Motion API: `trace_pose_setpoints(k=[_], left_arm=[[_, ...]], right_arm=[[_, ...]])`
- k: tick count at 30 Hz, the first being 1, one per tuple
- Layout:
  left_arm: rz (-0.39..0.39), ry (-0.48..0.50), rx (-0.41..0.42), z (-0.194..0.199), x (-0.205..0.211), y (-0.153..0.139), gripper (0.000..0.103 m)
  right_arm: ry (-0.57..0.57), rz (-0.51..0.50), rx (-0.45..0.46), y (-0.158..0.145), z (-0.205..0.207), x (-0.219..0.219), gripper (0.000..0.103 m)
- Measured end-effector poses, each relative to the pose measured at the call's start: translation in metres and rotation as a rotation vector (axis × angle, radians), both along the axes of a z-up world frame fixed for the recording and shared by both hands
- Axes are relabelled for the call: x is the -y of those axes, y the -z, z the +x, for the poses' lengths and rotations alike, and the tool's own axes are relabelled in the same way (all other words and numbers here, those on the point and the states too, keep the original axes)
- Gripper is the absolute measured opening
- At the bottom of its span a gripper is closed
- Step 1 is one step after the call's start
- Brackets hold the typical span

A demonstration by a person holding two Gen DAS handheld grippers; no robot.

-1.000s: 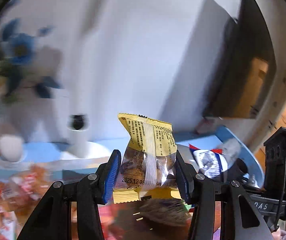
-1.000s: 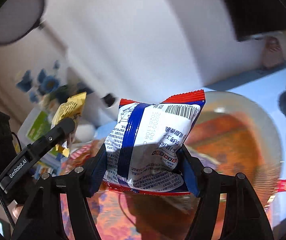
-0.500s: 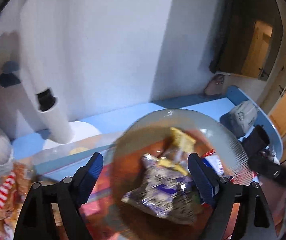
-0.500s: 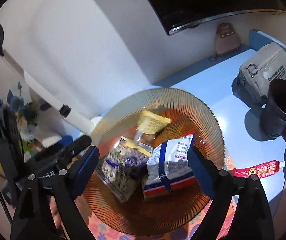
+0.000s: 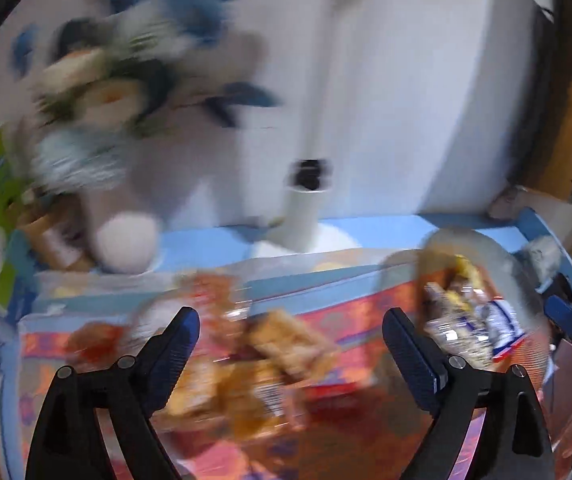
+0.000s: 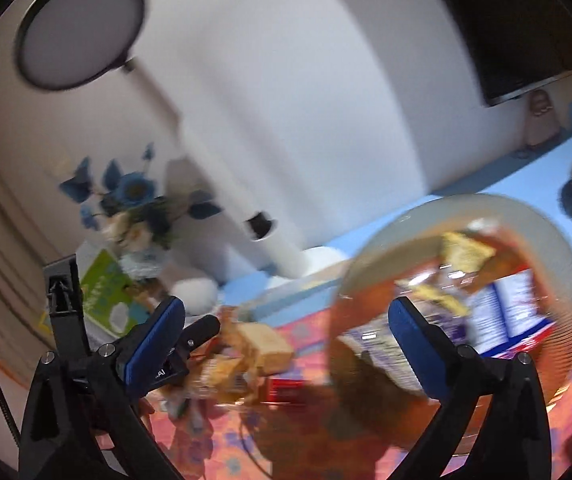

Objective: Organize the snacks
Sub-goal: 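Move both open tools back over the wrapped bread packets in the pile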

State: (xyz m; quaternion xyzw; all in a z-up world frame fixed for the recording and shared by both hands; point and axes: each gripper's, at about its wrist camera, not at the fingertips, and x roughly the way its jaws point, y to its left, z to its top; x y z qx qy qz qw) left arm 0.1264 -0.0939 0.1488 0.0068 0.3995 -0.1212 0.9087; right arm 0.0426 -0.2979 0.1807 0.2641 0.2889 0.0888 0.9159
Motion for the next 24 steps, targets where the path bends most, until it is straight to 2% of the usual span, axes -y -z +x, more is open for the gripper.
trace_pose_setpoints(k=[7,12,17,22,24], left_arm=[[0.023,-0.177,-0.01,-0.007,-0.104,0.015,0.092],[0.029,-0.286,-0.042,-0.01,-0.163,0.043,0.092],[-0.023,-0.348,-0.097,-0.006,-0.196,0.074,0.092],[-0.062,-0.341,-0.127,0.002,-0.201,0.101,0.092],[-0.094,-0.328,-0.127,0.006,-0.201,0.109,0.098]], right_arm=[[-0.119,-0.078,-0.03,0.025,0.021,-0.075,0.103],[-0.192,-0.158,-0.056,0.054,0.031,-0.118,0.103],[-0.238,-0.227,-0.116,0.089,0.045,-0.153,0.103],[-0.263,-0.292,-0.193,0.126,0.066,-0.177,0.103],[-0.245,-0.361,-0.222,0.138,0.073,-0.185,0.103]])
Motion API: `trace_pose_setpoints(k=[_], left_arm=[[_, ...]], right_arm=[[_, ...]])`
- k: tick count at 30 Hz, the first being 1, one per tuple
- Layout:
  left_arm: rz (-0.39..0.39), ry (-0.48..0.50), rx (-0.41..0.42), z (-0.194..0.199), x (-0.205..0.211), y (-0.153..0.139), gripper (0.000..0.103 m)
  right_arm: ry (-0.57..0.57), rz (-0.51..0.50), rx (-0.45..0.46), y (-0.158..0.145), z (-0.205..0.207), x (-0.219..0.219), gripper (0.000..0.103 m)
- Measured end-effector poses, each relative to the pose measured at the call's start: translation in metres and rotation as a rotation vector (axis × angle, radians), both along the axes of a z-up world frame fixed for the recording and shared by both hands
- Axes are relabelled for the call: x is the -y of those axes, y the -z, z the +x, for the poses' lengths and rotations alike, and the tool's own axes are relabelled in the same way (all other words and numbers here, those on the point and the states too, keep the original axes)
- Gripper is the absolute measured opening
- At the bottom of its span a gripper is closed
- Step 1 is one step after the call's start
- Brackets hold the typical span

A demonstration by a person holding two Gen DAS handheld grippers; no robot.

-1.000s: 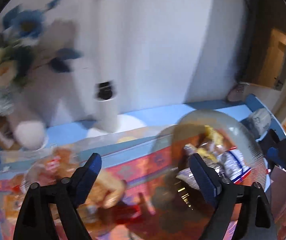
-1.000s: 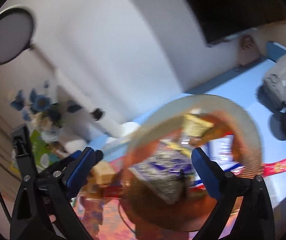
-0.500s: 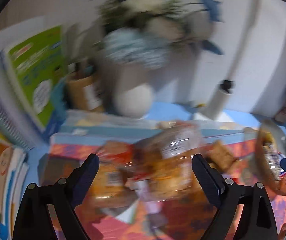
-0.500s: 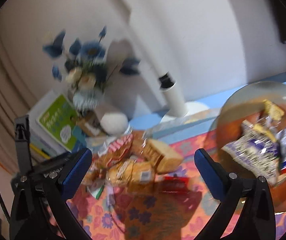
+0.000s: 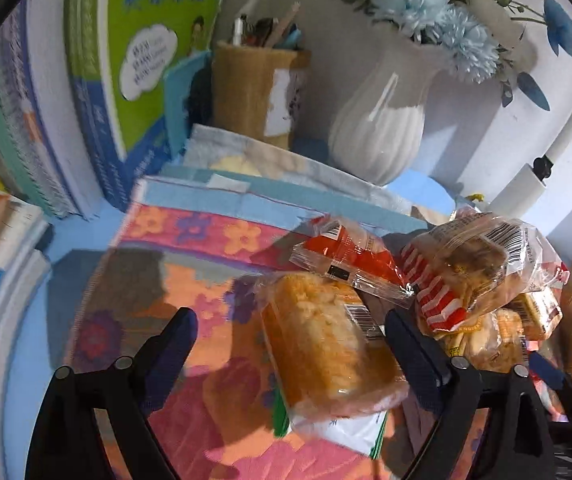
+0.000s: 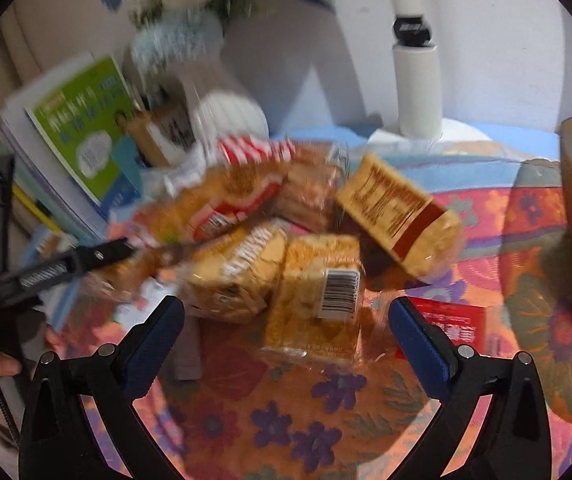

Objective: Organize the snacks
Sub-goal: 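Move both open tools back over the wrapped bread packets in the pile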

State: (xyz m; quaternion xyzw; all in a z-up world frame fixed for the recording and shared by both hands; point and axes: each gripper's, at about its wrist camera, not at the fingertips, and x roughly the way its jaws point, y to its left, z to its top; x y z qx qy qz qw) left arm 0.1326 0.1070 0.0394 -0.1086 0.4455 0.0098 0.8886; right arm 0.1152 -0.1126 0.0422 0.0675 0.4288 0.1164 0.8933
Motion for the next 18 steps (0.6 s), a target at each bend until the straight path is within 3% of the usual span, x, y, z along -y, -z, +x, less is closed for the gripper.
trace_pose_setpoints(k=[1,4,5,10,14,18], left_arm=[[-0.021,0.0,0.001,0.003,-0.001,0.007,0.103],[-0.101,0.001,0.004,0.009,-0.009,0.03,0.103],[-0.08,-0.001,0.068,0.003,-0.007,0.031,0.103],[0.049,0.01,0.018,0.011,0.013,0.035,0.103],[0.175,0.027,-0.028,0.018,0.03,0.041,0.103],[0.163,0.026,-0.025,0.018,0.029,0.041,0.103]], right_arm=[[0.008,-0.04,0.016,0.004,0.001,-0.004,0.103],[-0.014,-0.147,0.059,0.011,0.002,-0.018,0.103],[-0.021,-0.166,0.056,0.012,0.003,-0.021,0.103],[-0.042,-0.314,0.008,0.024,0.008,-0.043,0.103],[-0.038,-0.229,-0.015,0.025,0.009,-0.032,0.103],[-0.037,-0.259,-0.012,0.025,0.006,-0.035,0.103]])
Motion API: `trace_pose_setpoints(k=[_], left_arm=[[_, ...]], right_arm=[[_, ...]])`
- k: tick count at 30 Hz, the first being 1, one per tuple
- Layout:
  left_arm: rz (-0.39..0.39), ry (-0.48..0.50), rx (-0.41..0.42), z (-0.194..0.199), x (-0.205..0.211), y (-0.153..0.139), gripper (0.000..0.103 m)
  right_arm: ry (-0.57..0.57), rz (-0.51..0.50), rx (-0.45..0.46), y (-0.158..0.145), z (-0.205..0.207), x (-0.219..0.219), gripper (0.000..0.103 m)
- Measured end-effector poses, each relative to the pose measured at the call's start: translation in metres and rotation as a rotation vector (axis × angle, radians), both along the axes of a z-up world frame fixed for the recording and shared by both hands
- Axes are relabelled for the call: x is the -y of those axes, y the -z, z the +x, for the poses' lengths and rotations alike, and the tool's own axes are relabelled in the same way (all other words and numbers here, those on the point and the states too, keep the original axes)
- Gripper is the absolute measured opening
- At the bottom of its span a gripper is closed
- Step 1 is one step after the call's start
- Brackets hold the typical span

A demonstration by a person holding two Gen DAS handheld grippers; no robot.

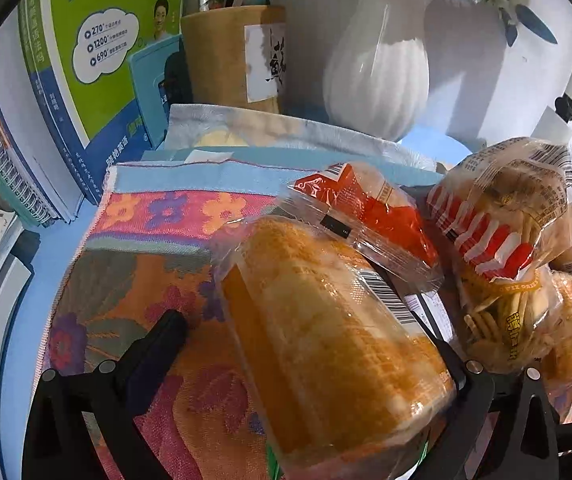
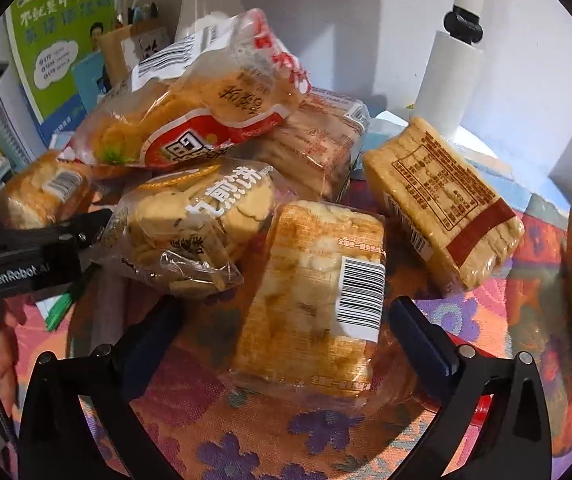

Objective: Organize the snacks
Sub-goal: 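Move both open tools back over the wrapped bread packets in the pile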

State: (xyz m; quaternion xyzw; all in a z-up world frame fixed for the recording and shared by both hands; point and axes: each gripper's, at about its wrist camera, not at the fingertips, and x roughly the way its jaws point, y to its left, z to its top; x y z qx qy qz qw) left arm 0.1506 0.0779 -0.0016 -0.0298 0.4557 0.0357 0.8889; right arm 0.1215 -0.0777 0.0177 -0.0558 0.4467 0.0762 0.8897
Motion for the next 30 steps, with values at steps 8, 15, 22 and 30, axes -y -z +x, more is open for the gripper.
trace_pose_setpoints(k=[8,15,22,30], left_arm=[[0.003,0.001,-0.001,-0.005,-0.0034,-0.0025,0.103],[0.004,0.001,-0.001,-0.005,-0.0035,-0.0025,0.103],[0.004,0.002,-0.001,-0.005,-0.0038,-0.0025,0.103],[0.004,0.002,-0.002,-0.0048,-0.0035,-0.0025,0.103]], right_arm=[[0.001,0.007,-0.001,0.0007,-0.0004,-0.0014,0.103],[0.0,0.005,0.0,0.0006,-0.0007,-0.0009,0.103],[0.0,0.006,0.0,0.0007,-0.0004,-0.0016,0.103],[0.0,0.004,0.001,0.0008,-0.0005,-0.0016,0.103]])
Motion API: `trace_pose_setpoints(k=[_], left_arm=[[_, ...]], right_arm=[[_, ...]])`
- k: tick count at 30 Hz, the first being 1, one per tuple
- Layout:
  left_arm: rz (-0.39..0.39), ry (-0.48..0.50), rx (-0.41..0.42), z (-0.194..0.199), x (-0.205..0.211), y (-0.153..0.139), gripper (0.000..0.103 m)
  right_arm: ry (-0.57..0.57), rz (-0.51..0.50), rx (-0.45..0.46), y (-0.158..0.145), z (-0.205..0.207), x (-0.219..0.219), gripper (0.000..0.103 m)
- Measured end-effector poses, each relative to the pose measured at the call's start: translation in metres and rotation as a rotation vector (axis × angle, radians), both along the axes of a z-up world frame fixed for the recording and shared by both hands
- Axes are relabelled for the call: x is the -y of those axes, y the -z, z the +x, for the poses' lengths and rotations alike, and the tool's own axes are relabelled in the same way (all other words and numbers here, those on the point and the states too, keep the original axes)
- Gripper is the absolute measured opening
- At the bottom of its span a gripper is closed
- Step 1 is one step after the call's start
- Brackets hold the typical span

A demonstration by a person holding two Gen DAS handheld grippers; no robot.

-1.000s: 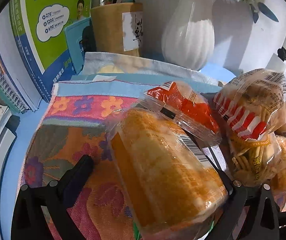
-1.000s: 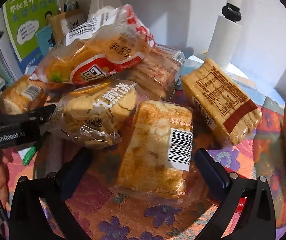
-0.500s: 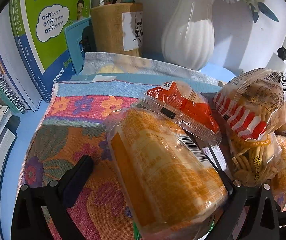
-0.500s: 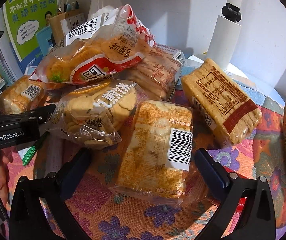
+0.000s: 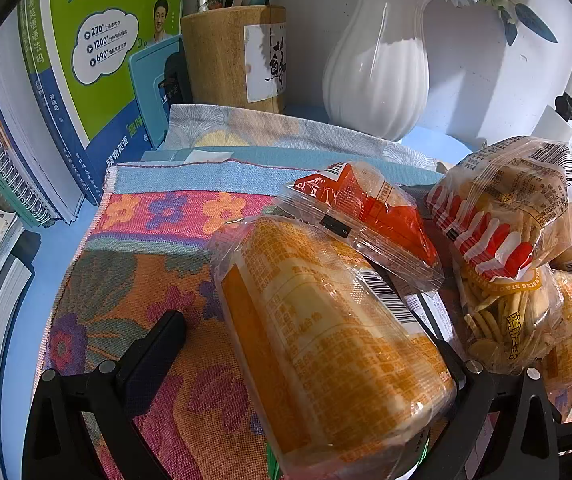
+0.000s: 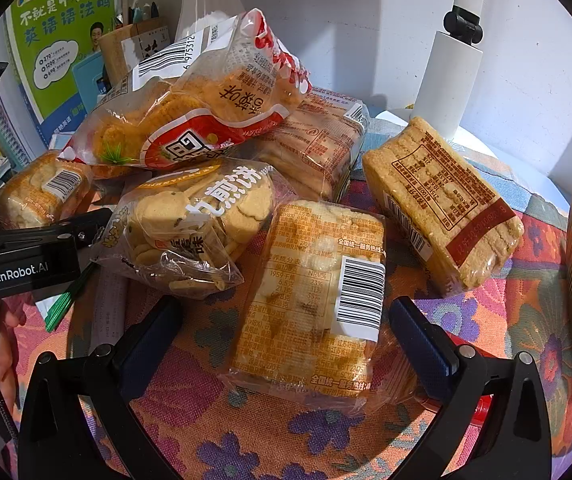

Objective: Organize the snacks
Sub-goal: 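Move both open tools back over the wrapped bread packets in the pile, then grasp the orange-wrapped bread loaf with the left tool while the right tool grasps the square bread packet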

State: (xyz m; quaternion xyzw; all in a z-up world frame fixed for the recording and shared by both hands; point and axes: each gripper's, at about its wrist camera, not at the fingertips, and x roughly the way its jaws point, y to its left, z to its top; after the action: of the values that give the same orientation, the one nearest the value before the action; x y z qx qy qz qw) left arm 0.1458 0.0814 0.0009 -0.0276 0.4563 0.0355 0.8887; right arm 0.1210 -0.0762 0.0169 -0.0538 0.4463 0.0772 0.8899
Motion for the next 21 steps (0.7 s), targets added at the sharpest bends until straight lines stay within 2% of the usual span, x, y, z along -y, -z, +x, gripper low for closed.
trace_pose_setpoints(k=[21], left_arm=[[0.004,0.005,-0.003,0.0,-0.0019,0.0007,0.103]], right_arm=[[0.002,0.004,-0.001,0.0012,0.0024,-0.0018,0.103]])
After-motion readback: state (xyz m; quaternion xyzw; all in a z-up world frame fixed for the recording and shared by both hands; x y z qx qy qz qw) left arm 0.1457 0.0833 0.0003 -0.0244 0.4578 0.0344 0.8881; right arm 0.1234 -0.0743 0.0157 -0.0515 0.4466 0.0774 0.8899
